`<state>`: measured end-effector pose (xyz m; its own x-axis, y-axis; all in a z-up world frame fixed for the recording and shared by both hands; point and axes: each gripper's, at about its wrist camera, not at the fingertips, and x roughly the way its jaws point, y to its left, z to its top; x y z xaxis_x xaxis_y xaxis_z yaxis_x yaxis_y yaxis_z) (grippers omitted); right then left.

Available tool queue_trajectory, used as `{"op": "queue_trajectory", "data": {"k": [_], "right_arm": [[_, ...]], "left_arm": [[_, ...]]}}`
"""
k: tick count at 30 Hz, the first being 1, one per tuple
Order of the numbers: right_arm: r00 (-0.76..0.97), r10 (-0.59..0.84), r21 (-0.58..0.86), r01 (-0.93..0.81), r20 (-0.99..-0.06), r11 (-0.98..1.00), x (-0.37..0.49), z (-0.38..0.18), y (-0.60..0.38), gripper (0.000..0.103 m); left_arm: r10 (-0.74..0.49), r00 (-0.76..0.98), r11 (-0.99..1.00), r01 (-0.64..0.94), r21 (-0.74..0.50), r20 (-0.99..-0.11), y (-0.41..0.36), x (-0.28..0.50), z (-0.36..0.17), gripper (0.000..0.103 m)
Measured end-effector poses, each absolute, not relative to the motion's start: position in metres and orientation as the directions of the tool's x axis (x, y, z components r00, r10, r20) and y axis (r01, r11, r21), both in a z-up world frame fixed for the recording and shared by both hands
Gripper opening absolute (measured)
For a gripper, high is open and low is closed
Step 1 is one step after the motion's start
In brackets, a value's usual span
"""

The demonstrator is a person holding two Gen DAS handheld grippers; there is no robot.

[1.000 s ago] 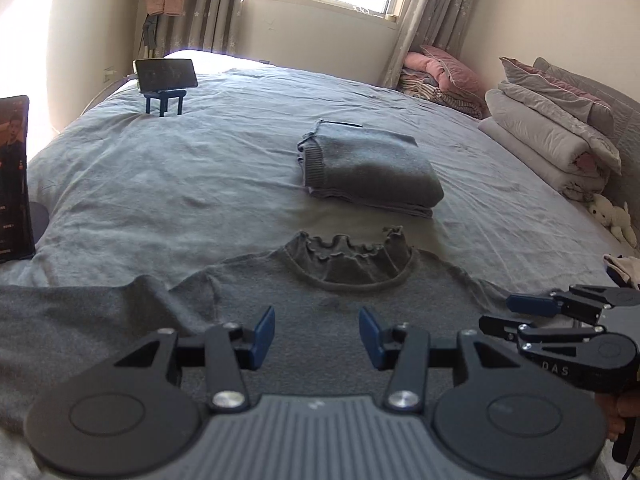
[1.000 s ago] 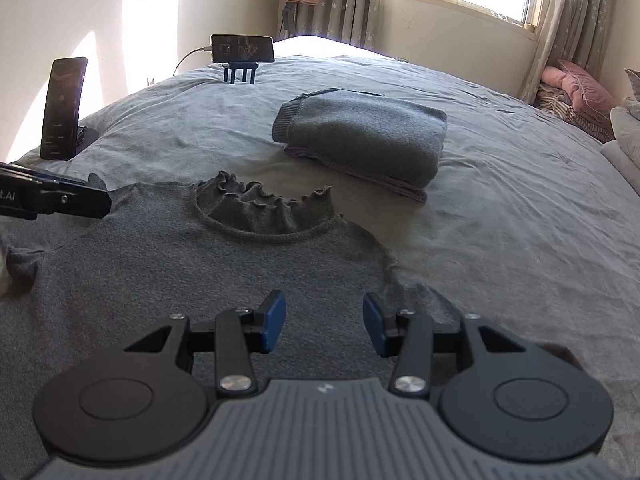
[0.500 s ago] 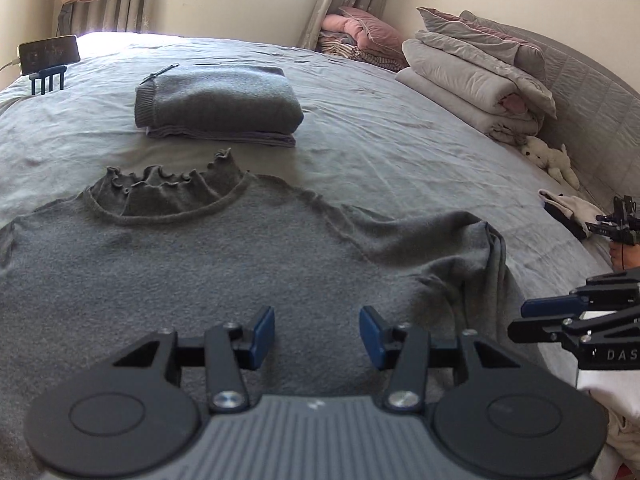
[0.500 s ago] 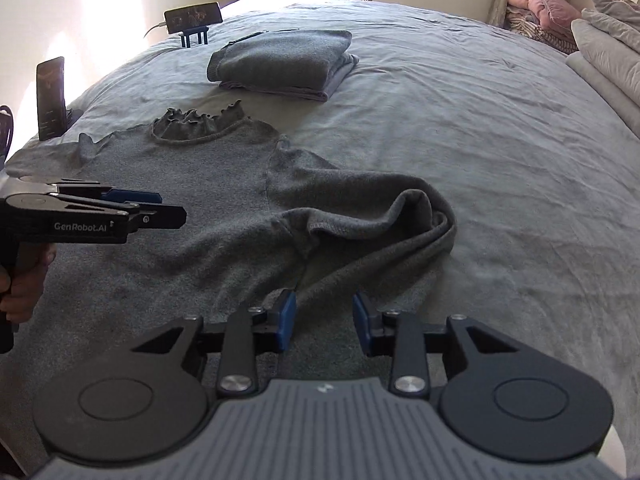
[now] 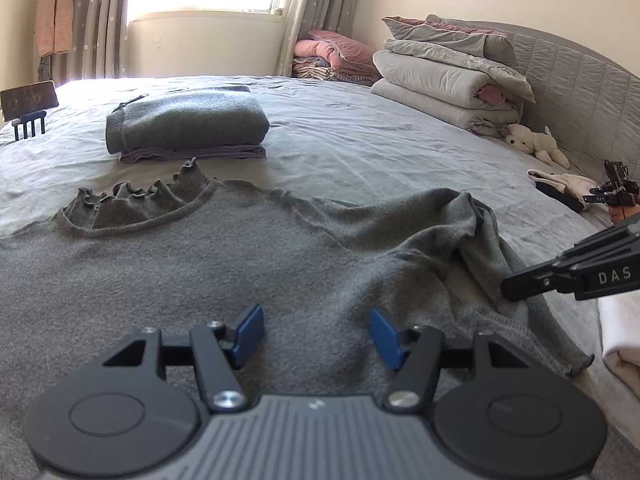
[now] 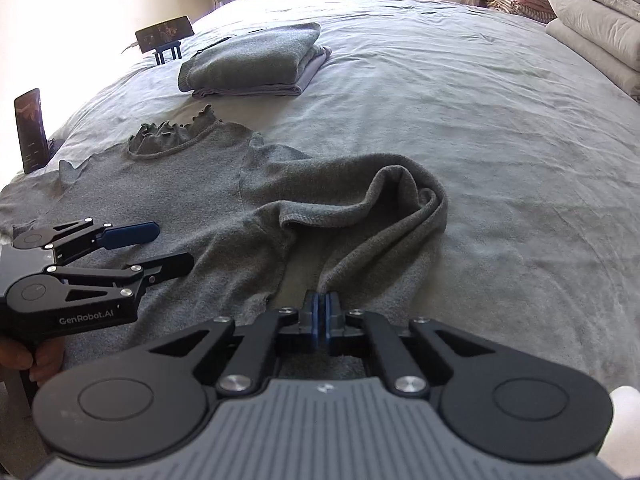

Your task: Fold clothes

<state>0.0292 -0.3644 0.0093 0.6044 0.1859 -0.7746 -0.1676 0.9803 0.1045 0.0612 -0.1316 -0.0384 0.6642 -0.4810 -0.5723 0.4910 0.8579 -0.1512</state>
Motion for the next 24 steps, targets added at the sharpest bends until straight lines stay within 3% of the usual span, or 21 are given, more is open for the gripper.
{"op": "queue_trajectory", "data": {"k": [2,5,13,15,16,21,24], "right_arm": [[0.584,0.200,0.124,-0.168,-0.787,0.978,0.024,0.015,-0.374,0.014],[0.580,0.182,0.127,-0.134,-0.794,0.983,0.016,0.020,-0.388,0.019],[0.513,0.189,0.164,-0.095,-0.837,0.982,0.011,-0.005,-0.393,0.019],[0.520,0.152,0.107,-0.116,-0.840,0.987,0.012,-0.003,-0.391,0.011],[0.525,0.133,0.078,-0.126,-0.841,0.989,0.012,-0.003,-0.389,0.001],[0.572,-0.076,-0.176,-0.122,-0.816,0.977,0.017,0.008,-0.396,0.000],[0.569,-0.057,-0.117,-0.070,-0.820,0.991,0.023,0.019,-0.413,0.000]], "left_arm": [[-0.482,0.664,0.858,0.491,-0.153,-0.572,-0.132,0.061,-0.039,0.062],[-0.482,0.663,0.857,0.492,-0.151,-0.573,-0.133,0.061,-0.039,0.062],[-0.478,0.667,0.861,0.485,-0.154,-0.572,-0.133,0.060,-0.039,0.063],[-0.476,0.666,0.862,0.484,-0.153,-0.574,-0.133,0.060,-0.038,0.063],[-0.475,0.664,0.862,0.483,-0.154,-0.577,-0.133,0.061,-0.037,0.063],[-0.459,0.653,0.871,0.464,-0.161,-0.603,-0.133,0.072,-0.029,0.061],[-0.434,0.658,0.885,0.440,-0.154,-0.615,-0.132,0.086,-0.021,0.059]]}}
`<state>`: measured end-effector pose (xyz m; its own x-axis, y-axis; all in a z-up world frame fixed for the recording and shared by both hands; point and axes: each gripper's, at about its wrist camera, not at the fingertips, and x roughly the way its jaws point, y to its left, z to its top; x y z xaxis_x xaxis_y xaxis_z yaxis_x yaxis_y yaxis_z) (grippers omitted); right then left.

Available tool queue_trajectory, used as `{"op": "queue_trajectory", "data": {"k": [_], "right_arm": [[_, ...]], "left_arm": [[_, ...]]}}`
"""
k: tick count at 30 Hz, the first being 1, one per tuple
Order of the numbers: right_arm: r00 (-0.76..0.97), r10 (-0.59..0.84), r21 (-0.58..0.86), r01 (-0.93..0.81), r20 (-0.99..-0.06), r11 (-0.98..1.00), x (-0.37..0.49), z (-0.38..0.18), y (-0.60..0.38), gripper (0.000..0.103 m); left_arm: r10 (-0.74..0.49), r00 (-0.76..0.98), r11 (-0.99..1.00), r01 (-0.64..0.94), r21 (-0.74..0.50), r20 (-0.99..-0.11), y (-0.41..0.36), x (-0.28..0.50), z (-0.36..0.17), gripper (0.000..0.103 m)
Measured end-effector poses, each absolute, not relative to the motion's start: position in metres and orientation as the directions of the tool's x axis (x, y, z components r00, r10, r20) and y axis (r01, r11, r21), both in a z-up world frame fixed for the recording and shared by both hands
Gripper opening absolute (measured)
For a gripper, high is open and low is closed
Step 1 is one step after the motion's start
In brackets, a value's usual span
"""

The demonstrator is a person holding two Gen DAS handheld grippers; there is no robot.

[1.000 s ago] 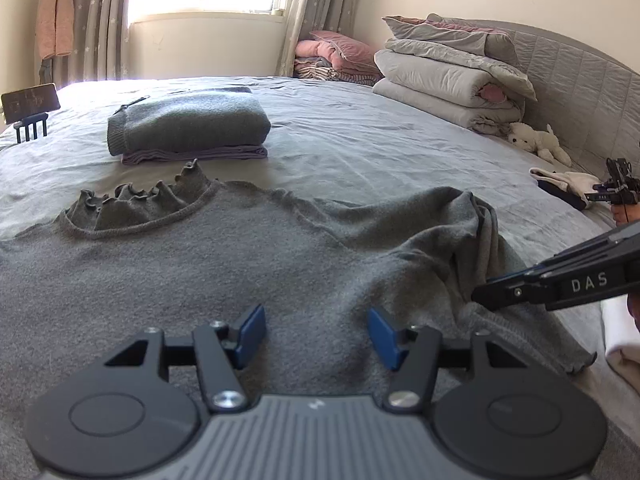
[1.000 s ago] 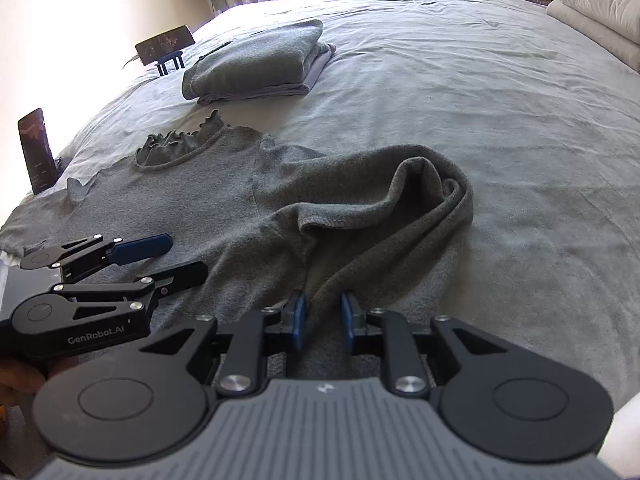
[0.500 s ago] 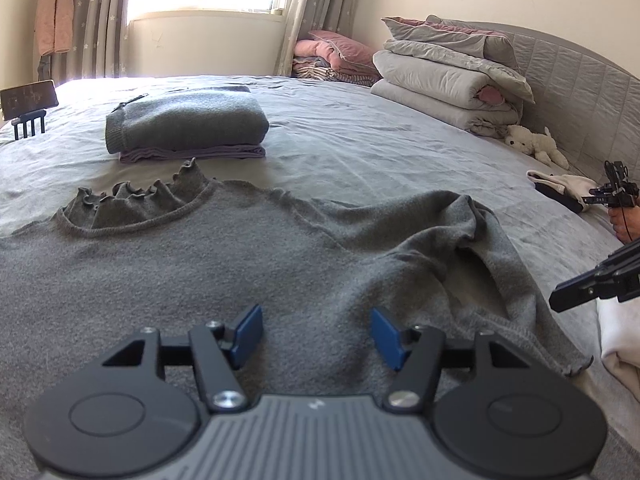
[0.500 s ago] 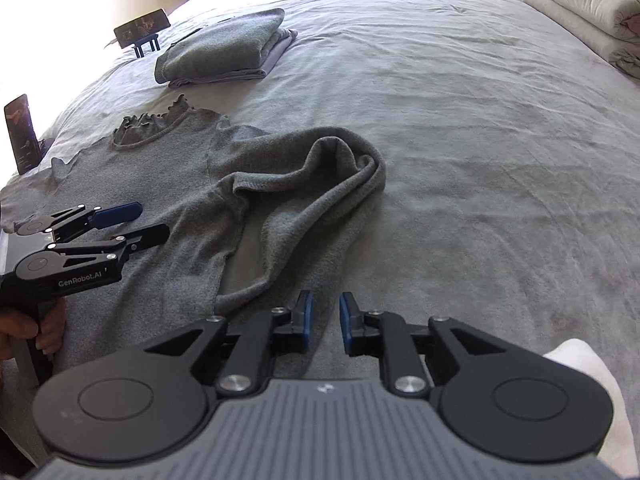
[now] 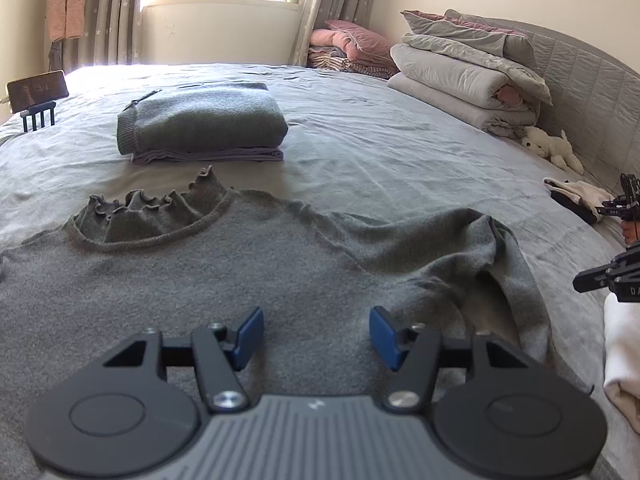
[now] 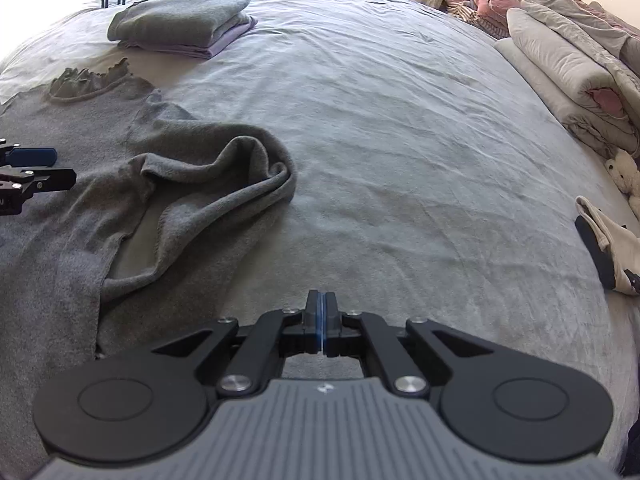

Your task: Fold clothes

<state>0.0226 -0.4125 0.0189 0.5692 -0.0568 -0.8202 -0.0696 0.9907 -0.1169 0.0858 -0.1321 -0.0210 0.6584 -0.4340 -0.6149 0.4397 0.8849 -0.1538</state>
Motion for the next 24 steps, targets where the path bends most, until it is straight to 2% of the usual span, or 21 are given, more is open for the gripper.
{"op": "queue_trajectory", "data": {"k": [1,3,6,7,8,13,14,16,19,24], "right_arm": [[0.567,-0.041,-0.085,-0.051,-0.823,0.995,0.024,0.023,-0.418,0.002],[0.558,0.000,-0.016,-0.025,-0.830,1.000,0.027,0.027,-0.427,0.015],[0.523,0.103,0.102,-0.031,-0.846,0.994,0.029,0.024,-0.424,0.026],[0.509,0.126,0.124,-0.039,-0.852,0.992,0.030,0.021,-0.420,0.034],[0.492,0.138,0.128,-0.054,-0.859,0.990,0.031,0.017,-0.414,0.036],[0.447,0.155,0.114,-0.119,-0.881,0.986,0.030,-0.005,-0.386,0.036],[0.457,0.146,0.087,-0.147,-0.877,0.985,0.029,-0.006,-0.382,0.027],[0.455,0.122,0.034,-0.197,-0.882,0.980,0.029,-0.005,-0.379,0.002],[0.449,0.068,-0.058,-0.261,-0.891,0.964,0.030,-0.001,-0.379,0.001],[0.531,-0.205,-0.350,-0.188,-0.822,0.918,0.044,0.015,-0.411,0.001]], "left_arm": [[-0.424,0.661,0.890,0.430,-0.151,-0.619,-0.132,0.092,-0.018,0.059],[-0.421,0.656,0.893,0.422,-0.158,-0.627,-0.132,0.104,-0.014,0.059],[-0.425,0.647,0.890,0.428,-0.160,-0.634,-0.137,0.120,-0.009,0.059],[-0.424,0.648,0.888,0.436,-0.147,-0.633,-0.142,0.124,-0.008,0.059],[-0.423,0.651,0.885,0.447,-0.131,-0.630,-0.146,0.127,-0.007,0.059],[-0.403,0.678,0.859,0.512,0.002,-0.615,-0.181,0.145,-0.005,0.059],[-0.393,0.689,0.856,0.517,0.032,-0.609,-0.186,0.149,-0.006,0.059],[-0.374,0.695,0.853,0.518,0.067,-0.615,-0.195,0.159,-0.009,0.059],[-0.366,0.679,0.844,0.531,0.081,-0.637,-0.203,0.172,-0.014,0.059],[-0.388,0.645,0.811,0.578,0.089,-0.659,-0.209,0.182,-0.021,0.059]]}}
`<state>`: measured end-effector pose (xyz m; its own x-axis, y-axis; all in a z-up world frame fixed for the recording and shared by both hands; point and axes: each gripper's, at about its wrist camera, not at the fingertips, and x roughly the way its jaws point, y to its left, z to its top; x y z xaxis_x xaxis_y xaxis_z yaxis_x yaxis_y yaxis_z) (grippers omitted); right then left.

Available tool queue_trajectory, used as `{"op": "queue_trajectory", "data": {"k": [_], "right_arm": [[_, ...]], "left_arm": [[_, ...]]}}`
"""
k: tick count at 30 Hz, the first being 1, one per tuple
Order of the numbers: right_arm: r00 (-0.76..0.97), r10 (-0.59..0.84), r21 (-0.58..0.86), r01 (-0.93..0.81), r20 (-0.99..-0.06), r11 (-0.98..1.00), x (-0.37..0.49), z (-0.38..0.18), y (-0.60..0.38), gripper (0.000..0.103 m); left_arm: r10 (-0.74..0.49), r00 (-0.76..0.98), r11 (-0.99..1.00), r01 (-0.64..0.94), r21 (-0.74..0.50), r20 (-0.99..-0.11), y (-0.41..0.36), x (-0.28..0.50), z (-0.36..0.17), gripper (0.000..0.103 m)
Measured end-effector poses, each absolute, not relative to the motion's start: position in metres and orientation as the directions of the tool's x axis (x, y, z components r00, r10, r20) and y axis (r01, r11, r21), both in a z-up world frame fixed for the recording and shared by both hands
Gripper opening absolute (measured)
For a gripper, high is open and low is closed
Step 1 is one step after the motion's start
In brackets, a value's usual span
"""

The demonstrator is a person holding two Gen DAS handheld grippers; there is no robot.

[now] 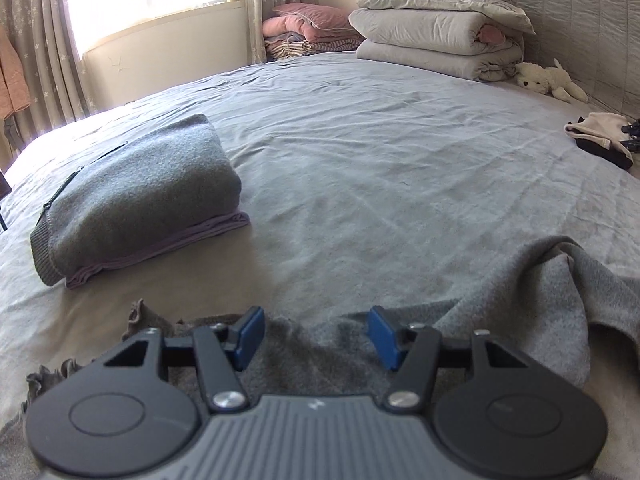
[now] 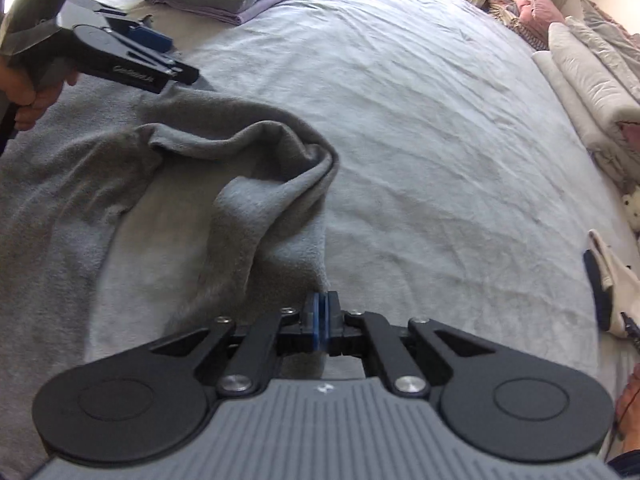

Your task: Fold clothes

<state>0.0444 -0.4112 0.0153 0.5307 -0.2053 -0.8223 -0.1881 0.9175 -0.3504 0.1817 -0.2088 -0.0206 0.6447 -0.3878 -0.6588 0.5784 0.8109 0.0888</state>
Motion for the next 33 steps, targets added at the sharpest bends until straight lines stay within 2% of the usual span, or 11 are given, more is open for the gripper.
{"op": "queue_trajectory", "data": {"k": [4,8,10,12,15,20,26,28,31,33], "right_arm": [[0.585,-0.333,-0.449,-0.060,-0.739,0.891,0.063,0.028,-0.449,0.001],[0.614,-0.319,-0.398,0.009,-0.722,0.917,0.080,0.030,-0.473,0.001],[0.616,-0.317,-0.401,0.001,-0.721,0.916,0.085,0.024,-0.475,0.001],[0.618,-0.334,-0.434,-0.013,-0.711,0.901,0.087,0.015,-0.470,0.001],[0.616,-0.338,-0.456,-0.040,-0.712,0.889,0.086,0.007,-0.463,0.001],[0.628,-0.343,-0.461,-0.028,-0.698,0.887,0.080,0.003,-0.463,0.001],[0.704,-0.368,-0.492,0.029,-0.608,0.870,0.078,0.013,-0.462,0.001],[0.716,-0.378,-0.505,0.042,-0.587,0.862,0.084,0.010,-0.462,0.001],[0.707,-0.375,-0.495,0.040,-0.599,0.868,0.103,-0.002,-0.466,0.002],[0.680,-0.357,-0.461,0.031,-0.640,0.887,0.116,-0.012,-0.472,0.002]], "left_arm": [[-0.407,0.622,0.790,0.607,0.083,-0.669,-0.210,0.184,-0.024,0.056],[-0.426,0.592,0.779,0.625,0.056,-0.684,-0.212,0.185,-0.024,0.040],[-0.421,0.589,0.765,0.639,0.078,-0.690,-0.215,0.183,-0.023,0.031],[-0.413,0.589,0.750,0.653,0.108,-0.694,-0.218,0.180,-0.023,0.017],[-0.397,0.602,0.733,0.662,0.155,-0.693,-0.221,0.175,-0.023,0.006],[-0.395,0.650,0.751,0.635,0.178,-0.649,-0.220,0.168,-0.021,0.002],[-0.385,0.781,0.858,0.499,0.120,-0.491,-0.209,0.164,-0.011,0.002],[-0.366,0.806,0.877,0.466,0.118,-0.465,-0.210,0.165,-0.014,0.002],[-0.321,0.818,0.885,0.439,0.157,-0.476,-0.224,0.173,-0.024,0.000],[-0.293,0.798,0.882,0.438,0.173,-0.527,-0.234,0.181,-0.030,0.000]]}}
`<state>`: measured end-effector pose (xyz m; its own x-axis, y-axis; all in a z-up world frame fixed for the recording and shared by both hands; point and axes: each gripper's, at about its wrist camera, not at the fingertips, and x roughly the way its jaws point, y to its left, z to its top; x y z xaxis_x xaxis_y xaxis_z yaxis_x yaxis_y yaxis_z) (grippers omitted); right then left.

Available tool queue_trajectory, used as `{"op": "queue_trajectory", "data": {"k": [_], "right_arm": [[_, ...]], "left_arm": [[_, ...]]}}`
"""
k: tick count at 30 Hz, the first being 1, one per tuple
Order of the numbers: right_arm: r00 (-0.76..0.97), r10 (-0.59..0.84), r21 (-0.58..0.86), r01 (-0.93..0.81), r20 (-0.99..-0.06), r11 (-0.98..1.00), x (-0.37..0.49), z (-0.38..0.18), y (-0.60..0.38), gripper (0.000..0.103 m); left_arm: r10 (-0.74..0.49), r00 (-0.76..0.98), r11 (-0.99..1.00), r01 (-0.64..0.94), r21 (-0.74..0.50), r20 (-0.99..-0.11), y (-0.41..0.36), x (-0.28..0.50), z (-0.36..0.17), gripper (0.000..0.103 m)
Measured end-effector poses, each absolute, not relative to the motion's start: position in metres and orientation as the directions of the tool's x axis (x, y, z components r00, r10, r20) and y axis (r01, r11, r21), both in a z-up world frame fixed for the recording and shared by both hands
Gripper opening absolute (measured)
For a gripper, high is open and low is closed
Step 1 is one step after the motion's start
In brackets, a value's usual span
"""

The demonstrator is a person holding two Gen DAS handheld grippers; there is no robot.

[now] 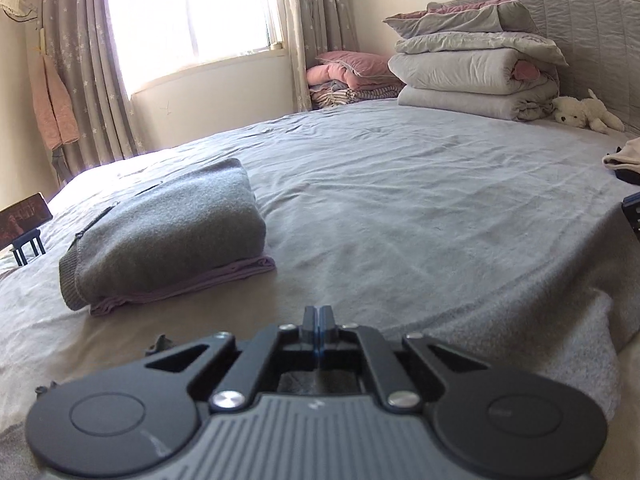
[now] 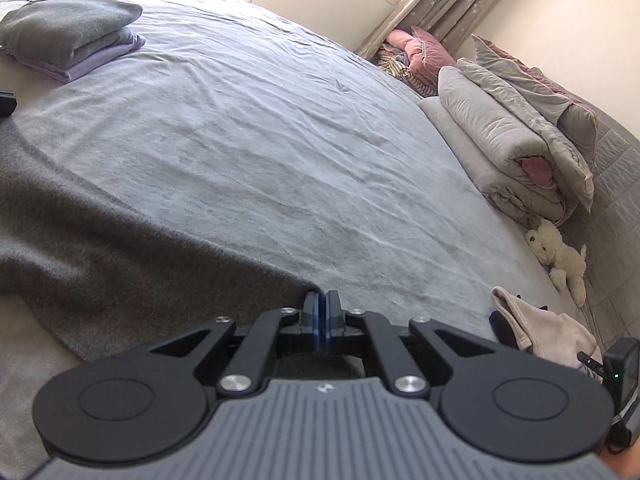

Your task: Fold clothes

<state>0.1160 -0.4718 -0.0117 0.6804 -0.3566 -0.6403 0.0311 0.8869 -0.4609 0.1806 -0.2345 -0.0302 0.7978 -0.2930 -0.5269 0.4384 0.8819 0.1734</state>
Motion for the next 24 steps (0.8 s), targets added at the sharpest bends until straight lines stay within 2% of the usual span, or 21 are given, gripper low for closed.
{"op": "queue_trajectory", "data": {"k": [3,4,5,7,13,16,20,21,23,24], "right_arm": [[0.647,-0.342,-0.400,0.063,-0.681,0.915,0.123,-0.015,-0.482,0.015],[0.647,-0.334,-0.376,0.079,-0.686,0.923,0.121,-0.012,-0.485,0.023],[0.646,-0.321,-0.344,0.095,-0.693,0.934,0.118,-0.008,-0.489,0.039],[0.642,-0.293,-0.285,0.120,-0.708,0.951,0.108,0.001,-0.496,0.052],[0.573,-0.214,-0.119,0.198,-0.791,0.973,0.085,0.009,-0.519,0.052],[0.549,-0.194,-0.059,0.255,-0.813,0.965,0.079,0.003,-0.529,0.052],[0.544,-0.178,0.004,0.316,-0.820,0.949,0.080,-0.010,-0.542,0.052],[0.550,-0.161,0.032,0.324,-0.819,0.946,0.080,-0.013,-0.545,0.049],[0.567,-0.152,0.044,0.317,-0.809,0.947,0.079,-0.016,-0.545,0.022],[0.572,-0.153,0.038,0.308,-0.806,0.950,0.080,-0.016,-0.543,0.013]], "left_arm": [[-0.291,0.784,0.875,0.450,0.179,-0.549,-0.238,0.180,-0.031,0.001],[-0.297,0.780,0.874,0.455,0.173,-0.550,-0.238,0.179,-0.030,0.002],[-0.312,0.774,0.875,0.460,0.151,-0.552,-0.235,0.179,-0.027,0.005],[-0.346,0.763,0.877,0.469,0.100,-0.545,-0.227,0.173,-0.020,0.005],[-0.499,0.706,0.815,0.579,0.004,-0.503,-0.217,0.137,0.000,0.009],[-0.594,0.646,0.737,0.676,-0.004,-0.480,-0.223,0.114,0.004,0.015],[-0.648,0.561,0.635,0.772,0.042,-0.515,-0.246,0.097,-0.006,0.027],[-0.658,0.540,0.608,0.792,0.053,-0.525,-0.252,0.093,-0.008,0.028],[-0.655,0.529,0.579,0.810,0.091,-0.539,-0.266,0.089,-0.017,0.028],[-0.653,0.525,0.565,0.818,0.110,-0.546,-0.273,0.087,-0.021,0.028]]}}
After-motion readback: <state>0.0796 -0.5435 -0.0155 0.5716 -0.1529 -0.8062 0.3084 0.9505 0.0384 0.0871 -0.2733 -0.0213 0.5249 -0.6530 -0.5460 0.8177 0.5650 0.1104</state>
